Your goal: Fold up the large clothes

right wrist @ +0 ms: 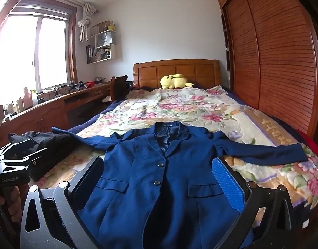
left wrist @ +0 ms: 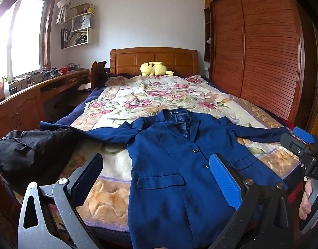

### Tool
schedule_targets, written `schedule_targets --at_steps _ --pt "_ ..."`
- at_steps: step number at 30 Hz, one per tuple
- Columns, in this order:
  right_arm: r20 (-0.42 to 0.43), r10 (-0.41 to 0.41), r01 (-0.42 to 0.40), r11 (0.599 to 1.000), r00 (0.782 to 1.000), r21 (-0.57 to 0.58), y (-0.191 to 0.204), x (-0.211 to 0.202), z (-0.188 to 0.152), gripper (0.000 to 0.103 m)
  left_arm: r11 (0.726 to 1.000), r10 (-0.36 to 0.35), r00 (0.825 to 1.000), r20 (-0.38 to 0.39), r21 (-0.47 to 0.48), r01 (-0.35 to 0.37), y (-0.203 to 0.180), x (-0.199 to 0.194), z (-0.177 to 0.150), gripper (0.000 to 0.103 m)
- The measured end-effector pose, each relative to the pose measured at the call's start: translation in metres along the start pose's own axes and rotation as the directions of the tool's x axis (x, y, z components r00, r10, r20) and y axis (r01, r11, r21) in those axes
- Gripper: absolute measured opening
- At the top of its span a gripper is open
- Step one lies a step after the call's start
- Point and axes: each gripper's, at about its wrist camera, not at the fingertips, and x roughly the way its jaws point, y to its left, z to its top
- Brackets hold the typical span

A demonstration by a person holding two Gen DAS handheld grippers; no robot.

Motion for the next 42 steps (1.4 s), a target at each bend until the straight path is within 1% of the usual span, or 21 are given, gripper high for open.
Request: schedule_targets --at_steps 16,26,42 --pt "0.003 0.005 -0.005 1.0 1.0 -0.001 -0.0012 0.0011 -0.0016 0.103 1.0 0.003 1.0 0.017 0.005 -0.003 0.0002 -0.0056 -0.0027 0.103" --pt "-0.003 0.006 -0.006 1.0 1.0 0.006 -0.0009 -0.0005 -0.0018 0.103 1.0 0.009 1.0 -0.002 -0.006 -0.009 0.0041 0.0004 -0.0069 0.103" --pt "-0.012 0.01 -0.01 1.0 1.0 0.007 -0.0005 -0.0003 -0.0016 0.103 1.0 0.009 1.0 -0.004 -0.004 -0.009 0.0041 0.0029 -0.0094 0.103"
